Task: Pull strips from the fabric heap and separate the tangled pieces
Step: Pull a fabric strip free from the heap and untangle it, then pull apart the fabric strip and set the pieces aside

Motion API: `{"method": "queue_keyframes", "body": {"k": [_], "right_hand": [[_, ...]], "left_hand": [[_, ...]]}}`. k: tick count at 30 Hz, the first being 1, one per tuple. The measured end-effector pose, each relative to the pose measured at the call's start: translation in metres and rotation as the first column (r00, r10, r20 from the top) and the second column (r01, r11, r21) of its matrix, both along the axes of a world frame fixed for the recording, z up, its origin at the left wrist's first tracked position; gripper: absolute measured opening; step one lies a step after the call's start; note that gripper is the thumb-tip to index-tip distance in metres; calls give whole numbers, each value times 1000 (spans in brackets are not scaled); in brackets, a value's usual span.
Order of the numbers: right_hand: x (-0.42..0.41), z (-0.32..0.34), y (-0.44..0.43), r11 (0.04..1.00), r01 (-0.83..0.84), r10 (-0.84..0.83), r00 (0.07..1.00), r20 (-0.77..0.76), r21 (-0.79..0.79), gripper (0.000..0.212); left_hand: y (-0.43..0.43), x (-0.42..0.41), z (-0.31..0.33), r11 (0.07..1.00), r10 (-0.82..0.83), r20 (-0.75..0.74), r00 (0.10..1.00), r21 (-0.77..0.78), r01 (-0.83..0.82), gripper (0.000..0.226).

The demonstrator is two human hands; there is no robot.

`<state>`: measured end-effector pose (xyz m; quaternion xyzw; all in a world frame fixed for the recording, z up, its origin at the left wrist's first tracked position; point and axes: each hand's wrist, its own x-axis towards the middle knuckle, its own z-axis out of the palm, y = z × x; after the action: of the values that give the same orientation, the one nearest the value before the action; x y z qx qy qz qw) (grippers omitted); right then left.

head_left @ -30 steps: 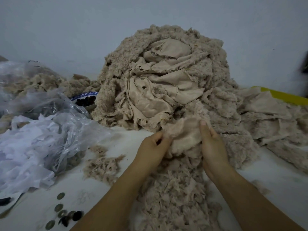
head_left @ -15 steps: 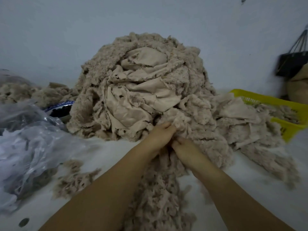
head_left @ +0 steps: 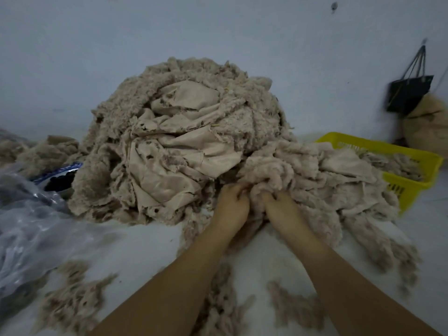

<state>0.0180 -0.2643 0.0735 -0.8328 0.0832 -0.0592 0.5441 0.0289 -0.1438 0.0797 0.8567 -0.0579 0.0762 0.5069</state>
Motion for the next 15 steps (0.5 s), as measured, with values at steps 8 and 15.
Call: {"method": "queue_keyframes", "body": {"k": [8,15], "right_hand": [[17,0,2,959,-186,225,958,-176,213,23],[62,29,-61,871,293,-265,956,-126,395,36]], "left_hand": [[-25,29,9,772,-36,-510,860,-561,-300,25],[-31,24,25,874,-186,-293,938,-486,22,45]]}}
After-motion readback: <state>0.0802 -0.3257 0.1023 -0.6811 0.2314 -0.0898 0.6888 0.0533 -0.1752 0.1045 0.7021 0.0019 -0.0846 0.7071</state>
